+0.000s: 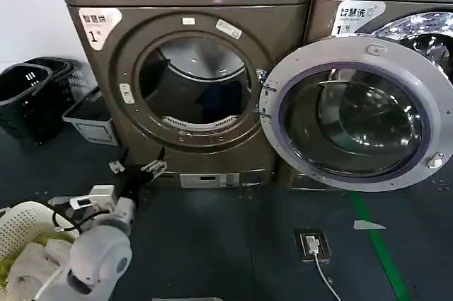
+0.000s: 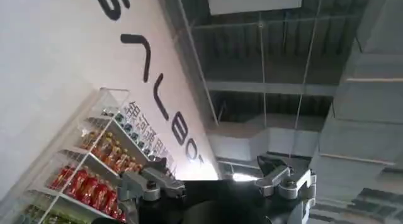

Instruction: Grasp the clothes from the dryer.

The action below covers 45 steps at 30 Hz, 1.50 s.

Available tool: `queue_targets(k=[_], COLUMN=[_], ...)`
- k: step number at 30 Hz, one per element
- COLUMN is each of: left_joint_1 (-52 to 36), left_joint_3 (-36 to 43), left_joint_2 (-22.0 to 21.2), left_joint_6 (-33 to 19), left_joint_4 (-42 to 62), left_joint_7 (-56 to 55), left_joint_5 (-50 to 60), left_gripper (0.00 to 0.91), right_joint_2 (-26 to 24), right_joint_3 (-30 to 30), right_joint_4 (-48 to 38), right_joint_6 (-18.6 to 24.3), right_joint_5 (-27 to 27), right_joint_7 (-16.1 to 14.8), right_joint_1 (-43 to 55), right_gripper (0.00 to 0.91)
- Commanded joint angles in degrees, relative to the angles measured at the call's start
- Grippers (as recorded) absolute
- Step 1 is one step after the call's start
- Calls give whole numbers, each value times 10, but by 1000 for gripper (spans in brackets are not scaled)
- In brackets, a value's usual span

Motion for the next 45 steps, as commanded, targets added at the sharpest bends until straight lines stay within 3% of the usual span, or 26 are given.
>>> queue_targets(k=[1, 13, 45], left_joint_1=[-2, -12, -35], left_joint_3=[7, 16, 35], left_joint_2=[-1, -1, -2], left_joint_6=[-19, -24, -24], left_joint_4=[5, 13, 32], left_joint_7=[14, 19, 21], left_joint_5=[26, 31, 34], left_gripper=[907, 907, 907], right_joint_2=[0, 3, 1], right_joint_3=[1, -1, 9], right_joint_4=[-1, -3, -8], right_joint_6=[14, 38, 46], right_joint_5=[1, 6, 27], right_joint_7=[-4, -12, -16], right_joint_1=[-1, 0, -7], right_gripper=[907, 907, 907])
